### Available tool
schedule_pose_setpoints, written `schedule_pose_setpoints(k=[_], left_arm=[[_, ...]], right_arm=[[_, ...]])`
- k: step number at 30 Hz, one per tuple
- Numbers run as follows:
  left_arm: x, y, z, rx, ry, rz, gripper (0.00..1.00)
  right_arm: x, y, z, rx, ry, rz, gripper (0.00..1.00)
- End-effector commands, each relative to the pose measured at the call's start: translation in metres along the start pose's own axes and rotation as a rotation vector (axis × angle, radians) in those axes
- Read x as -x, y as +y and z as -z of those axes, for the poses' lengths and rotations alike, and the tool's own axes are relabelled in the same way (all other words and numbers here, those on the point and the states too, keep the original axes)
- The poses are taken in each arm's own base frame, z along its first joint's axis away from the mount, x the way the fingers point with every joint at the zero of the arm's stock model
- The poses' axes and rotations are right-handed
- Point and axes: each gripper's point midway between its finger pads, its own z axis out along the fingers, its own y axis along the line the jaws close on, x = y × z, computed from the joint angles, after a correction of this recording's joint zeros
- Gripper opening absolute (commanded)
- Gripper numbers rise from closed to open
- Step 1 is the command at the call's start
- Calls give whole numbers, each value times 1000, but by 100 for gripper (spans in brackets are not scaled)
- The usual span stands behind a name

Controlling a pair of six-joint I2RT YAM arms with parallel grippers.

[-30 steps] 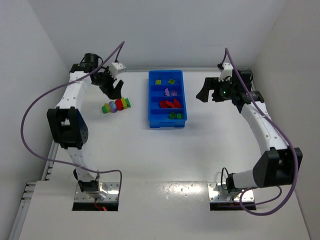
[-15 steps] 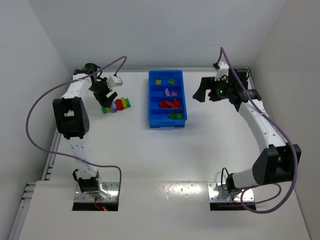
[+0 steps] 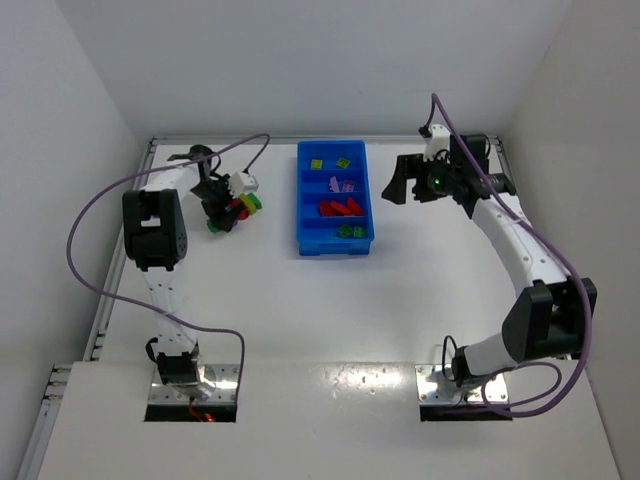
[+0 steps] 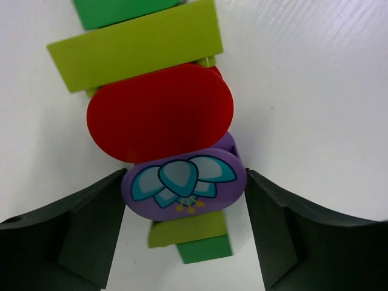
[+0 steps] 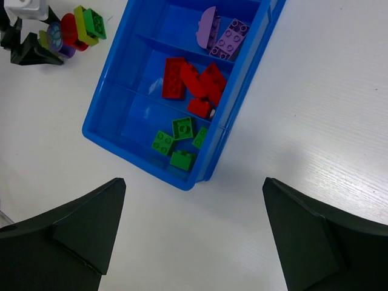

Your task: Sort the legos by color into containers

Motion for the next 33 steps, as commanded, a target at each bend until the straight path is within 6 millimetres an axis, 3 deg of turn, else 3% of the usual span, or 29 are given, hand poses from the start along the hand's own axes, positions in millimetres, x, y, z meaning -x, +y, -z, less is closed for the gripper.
schedule_pose_setpoints(k=[1, 4, 5, 8, 10, 14, 15, 16, 22, 23, 25, 27, 30, 33], left_arm=[[4, 0, -9, -10, -21, -24, 81], [0, -10, -11, -37, -24, -29, 69], [5, -15, -13, -44, -36, -40, 60], [-3, -49, -18, -100, -27, -47, 43], [-3, -66, -15, -118, -46, -53, 38], [5, -120, 6, -170, -124, -108, 37], [9, -142, 18, -184, -167, -131, 36], [10, -151, 24, -184, -188, -135, 36], [31, -224, 61, -207, -317, -223, 34], [39, -231, 74, -178, -353, -254, 34], [48, -248, 81, -174, -378, -267, 33], [63, -253, 98, -110, -431, -284, 33], [81, -265, 110, -40, -469, -332, 33], [92, -273, 110, -8, -465, -342, 33]], right_arm=[[23, 6, 4, 5, -53, 41, 96], [23, 6, 4, 5, -53, 50, 96], [23, 6, 4, 5, -53, 50, 96], [18, 8, 2, 11, -42, 51, 96], [20, 10, 4, 12, -51, 55, 96], [6, 25, 1, 73, -19, 57, 96], [2, 37, 3, 122, -11, 54, 96], [-4, 40, 0, 145, -5, 33, 96], [-45, 101, -5, 420, 107, -110, 94], [-47, 113, -2, 475, 117, -119, 94], [-57, 121, -6, 515, 163, -189, 94], [-68, 130, -10, 568, 201, -228, 93], [-69, 147, -11, 634, 228, -255, 93], [-67, 164, -13, 709, 256, -255, 90]])
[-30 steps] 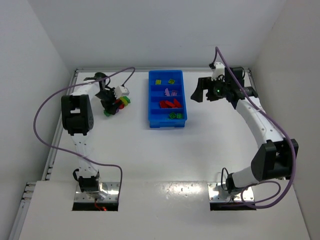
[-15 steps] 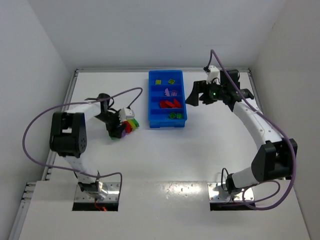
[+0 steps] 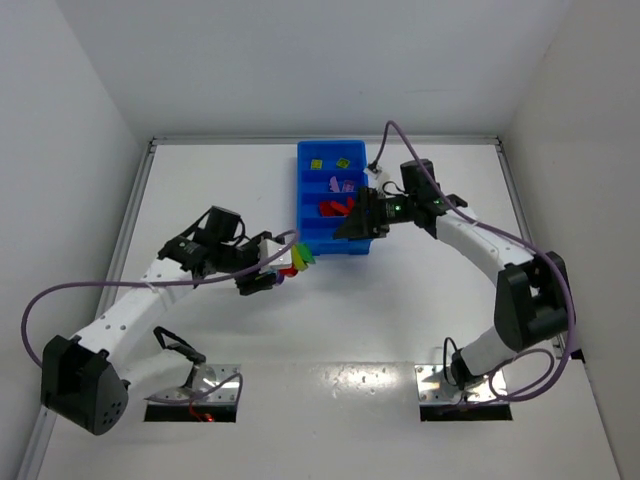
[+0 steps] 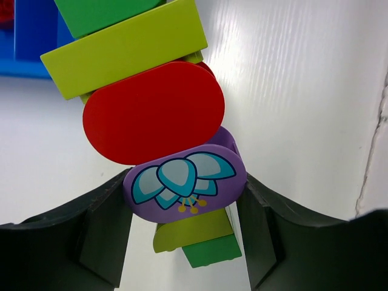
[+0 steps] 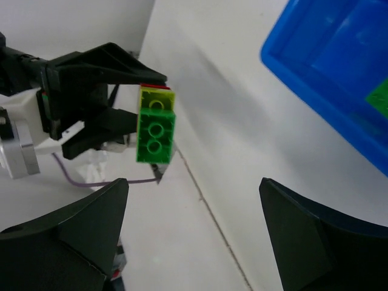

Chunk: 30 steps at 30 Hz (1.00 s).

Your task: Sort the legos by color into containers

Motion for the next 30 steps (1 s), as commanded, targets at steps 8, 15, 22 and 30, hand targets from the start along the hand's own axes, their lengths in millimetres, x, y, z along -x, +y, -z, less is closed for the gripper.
schedule_pose_setpoints(k=[8, 15, 22, 30], left_arm=[[58, 13, 6, 151, -91, -19, 33], [74, 14, 4, 162, -120, -42, 33], [86, 18, 7, 184, -141, -59, 32], [69, 13, -2, 177, -102, -42, 32]], right_arm=[[0, 73, -27, 293, 103, 94, 78], [-23, 79, -39, 305, 158, 89, 76], [-15, 77, -45, 307, 153, 97, 61], [-2, 74, -42, 296, 115, 97, 0]])
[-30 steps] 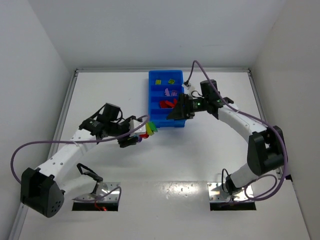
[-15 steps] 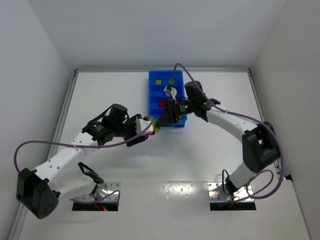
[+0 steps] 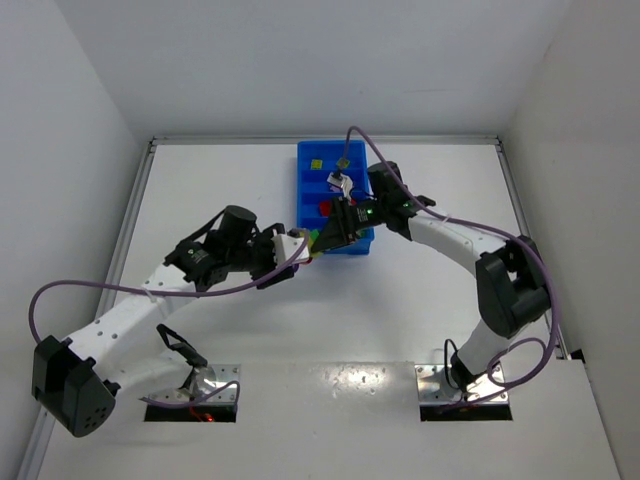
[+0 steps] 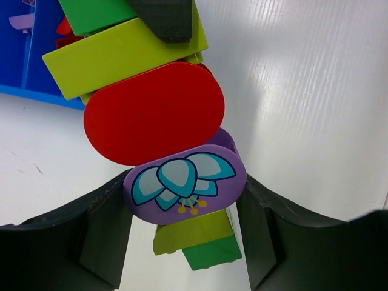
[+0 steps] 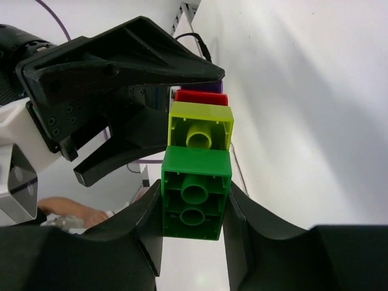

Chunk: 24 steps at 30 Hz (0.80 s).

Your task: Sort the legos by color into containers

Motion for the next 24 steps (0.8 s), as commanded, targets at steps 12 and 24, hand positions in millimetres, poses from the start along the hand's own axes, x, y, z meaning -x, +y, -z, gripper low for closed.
schedule_pose_setpoints(k=[12, 24], left_arm=[[-44, -43, -4, -62, 41, 18, 31], [-54, -61, -18, -189, 56, 179, 30]], right_arm=[[4, 23, 49, -5, -100, 145, 0], [74, -52, 112, -682, -260, 482, 0]])
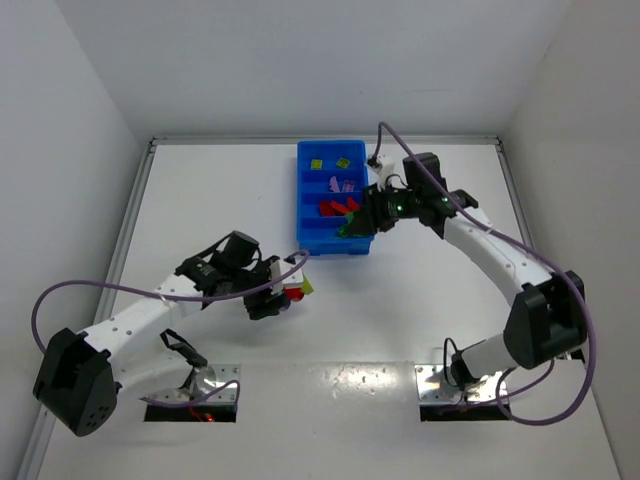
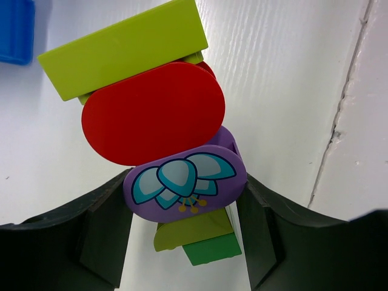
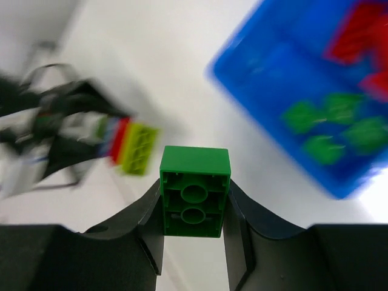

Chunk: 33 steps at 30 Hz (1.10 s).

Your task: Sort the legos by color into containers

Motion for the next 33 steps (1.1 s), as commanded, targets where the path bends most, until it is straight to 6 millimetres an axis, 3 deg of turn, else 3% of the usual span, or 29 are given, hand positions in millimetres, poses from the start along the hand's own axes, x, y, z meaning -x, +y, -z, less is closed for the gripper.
schedule_pose_setpoints(k=[1, 3, 5, 6, 8, 12, 18, 20, 27, 29, 30, 31, 33], left_arm=[[23, 5, 4, 6, -84, 21, 30], [24, 8, 4, 20, -84, 26, 30], [23, 9, 5, 28, -79, 36, 30], [24, 12, 5, 43, -80, 32, 30], [24, 15, 5, 59, -79, 39, 30], [26, 22, 6, 85, -90, 61, 30], [31, 31, 8, 111, -98, 59, 30], [34, 32, 8, 111, -98, 59, 30], [34, 36, 9, 117, -96, 67, 30], [34, 36, 9, 117, -96, 67, 30], [34, 36, 9, 117, -96, 67, 30], [34, 36, 9, 117, -96, 67, 30], [36, 38, 9, 122, -103, 63, 30]], right_arm=[[54, -68, 6, -357, -73, 227, 0], [76, -79, 2, -394, -67, 280, 0], [79, -85, -10, -386, -13, 351, 0], [60, -99, -21, -385, 63, 320, 0], [45, -105, -29, -350, 128, 328, 0], [-5, -117, -35, -315, 264, 308, 0], [-31, -128, -41, -304, 334, 293, 0], [-22, -133, -44, -318, 315, 309, 0], [-19, -140, -59, -313, 322, 302, 2], [-11, -142, -60, -326, 308, 304, 16], [-13, -142, -59, -326, 316, 299, 36], [-14, -140, -61, -328, 320, 306, 47], [-14, -142, -60, -340, 323, 307, 60]])
